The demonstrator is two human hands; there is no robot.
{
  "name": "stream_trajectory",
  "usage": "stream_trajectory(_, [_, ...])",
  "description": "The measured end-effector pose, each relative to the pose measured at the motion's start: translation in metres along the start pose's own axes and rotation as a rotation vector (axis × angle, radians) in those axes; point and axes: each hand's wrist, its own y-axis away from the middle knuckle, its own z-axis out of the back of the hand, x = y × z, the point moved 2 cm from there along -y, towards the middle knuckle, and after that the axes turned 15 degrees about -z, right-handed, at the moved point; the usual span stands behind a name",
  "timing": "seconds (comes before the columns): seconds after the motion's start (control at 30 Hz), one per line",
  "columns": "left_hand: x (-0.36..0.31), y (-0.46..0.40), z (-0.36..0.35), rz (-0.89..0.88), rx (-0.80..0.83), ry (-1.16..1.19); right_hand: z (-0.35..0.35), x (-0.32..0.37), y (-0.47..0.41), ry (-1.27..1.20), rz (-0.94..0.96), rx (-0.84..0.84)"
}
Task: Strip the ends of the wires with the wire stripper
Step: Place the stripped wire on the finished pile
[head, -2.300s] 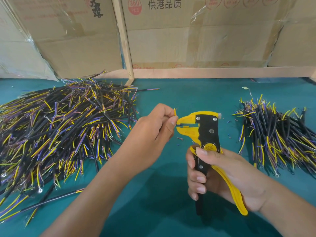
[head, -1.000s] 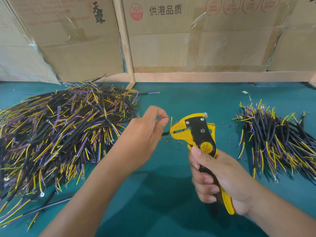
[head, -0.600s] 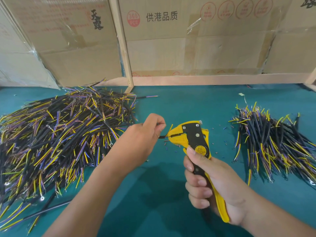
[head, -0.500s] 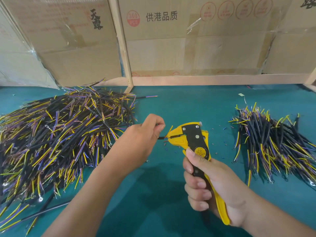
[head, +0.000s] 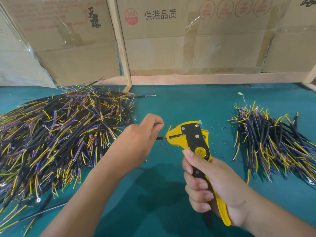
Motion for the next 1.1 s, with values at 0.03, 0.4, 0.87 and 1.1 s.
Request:
stream_trajectory(0.03, [0.001,0.0,0.001,0.001,-0.002,0.007,0.001,0.0,0.0,0.007,-0.001,-0.001])
stream_trajectory(0.4, [0.035,0.003,0.032,0.111,-0.158,-0.141,0.02,0.027,0.0,-0.194,0.186,-0.117])
stream_trajectory(0.87, [0.018,-0.001,0.005,0.071,0.005,-0.12,0.026,-0.004,-0.032,-0.165,0.051,0.172])
stream_trajectory(1.1, [0.019,0.0,0.003,0.056,0.04,-0.173,0.026,-0.005,-0.035,-0.147,0.064,0.158])
